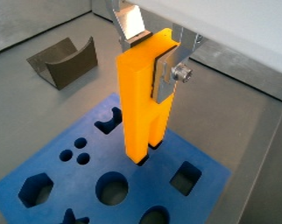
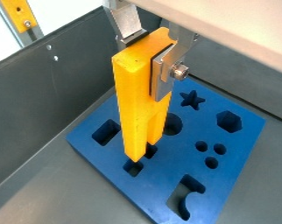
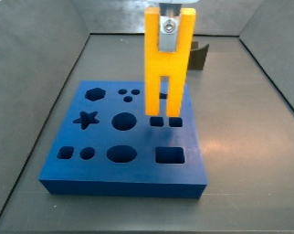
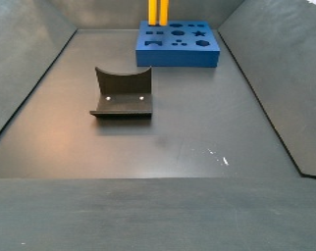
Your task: Insert the double-square object.
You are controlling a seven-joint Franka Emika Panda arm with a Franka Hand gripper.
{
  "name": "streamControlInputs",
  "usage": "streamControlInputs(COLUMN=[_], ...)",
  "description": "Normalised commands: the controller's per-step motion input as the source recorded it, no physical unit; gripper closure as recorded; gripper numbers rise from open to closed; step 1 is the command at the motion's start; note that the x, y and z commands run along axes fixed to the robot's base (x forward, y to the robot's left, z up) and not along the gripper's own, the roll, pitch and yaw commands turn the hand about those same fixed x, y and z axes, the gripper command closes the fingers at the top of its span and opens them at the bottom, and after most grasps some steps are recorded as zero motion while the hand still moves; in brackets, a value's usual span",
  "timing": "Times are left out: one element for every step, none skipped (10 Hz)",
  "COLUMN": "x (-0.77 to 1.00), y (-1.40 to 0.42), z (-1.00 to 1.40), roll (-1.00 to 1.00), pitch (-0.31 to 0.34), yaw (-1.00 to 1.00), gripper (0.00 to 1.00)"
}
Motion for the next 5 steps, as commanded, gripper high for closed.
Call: streamControlInputs(x=[0.75, 0.24, 0.34, 0.31, 0.23], y=[-0.01, 0.0, -0.01, -0.07, -0.1], z=[-0.03, -0.27, -0.37, -0.35, -0.27], roll=[0.16, 0.2, 0.12, 0.12, 0.1], pitch=[0.087, 0.07, 0.07, 0.073, 0.079], yaw=[0.01, 0.03, 0.0, 0.0, 0.04], gripper=[1.0, 1.0, 1.0, 1.0, 1.0])
